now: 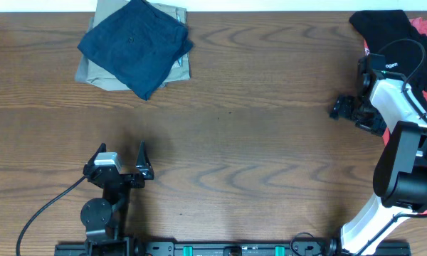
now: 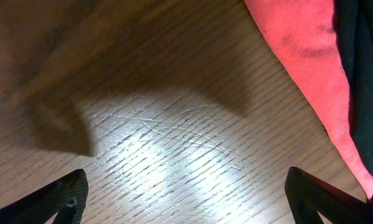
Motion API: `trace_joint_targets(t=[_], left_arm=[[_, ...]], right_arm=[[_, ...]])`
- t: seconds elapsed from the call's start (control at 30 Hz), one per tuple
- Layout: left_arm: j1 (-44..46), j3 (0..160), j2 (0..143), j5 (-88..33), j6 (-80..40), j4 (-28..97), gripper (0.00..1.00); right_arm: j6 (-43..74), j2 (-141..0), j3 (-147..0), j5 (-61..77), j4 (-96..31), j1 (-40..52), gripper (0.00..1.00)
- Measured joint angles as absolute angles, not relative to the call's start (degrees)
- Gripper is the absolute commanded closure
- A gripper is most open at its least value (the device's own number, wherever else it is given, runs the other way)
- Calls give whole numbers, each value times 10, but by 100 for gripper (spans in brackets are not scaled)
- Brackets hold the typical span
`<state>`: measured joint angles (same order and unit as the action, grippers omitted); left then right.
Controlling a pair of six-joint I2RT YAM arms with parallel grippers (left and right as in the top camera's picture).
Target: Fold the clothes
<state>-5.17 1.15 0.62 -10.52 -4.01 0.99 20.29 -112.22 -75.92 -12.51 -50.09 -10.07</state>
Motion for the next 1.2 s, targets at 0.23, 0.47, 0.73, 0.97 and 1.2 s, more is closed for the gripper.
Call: trace_joint_targets(t=[0.23, 0.47, 0.73, 0.97, 1.2], left_arm=[[-52, 11, 6, -105, -40, 10, 2], [-52, 11, 6, -105, -40, 10, 2], [-52, 11, 6, -105, -40, 10, 2], [-52, 11, 6, -105, -40, 10, 2], [-52, 11, 6, -105, -40, 10, 2]], right_arm=[[203, -1122, -759, -125, -501, -101, 1], [203, -1122, -759, -125, -501, -101, 1], [203, -1122, -759, -125, -501, -101, 1], [203, -1122, -759, -125, -501, -101, 1], [203, -1091, -759, -125, -501, -95, 1]])
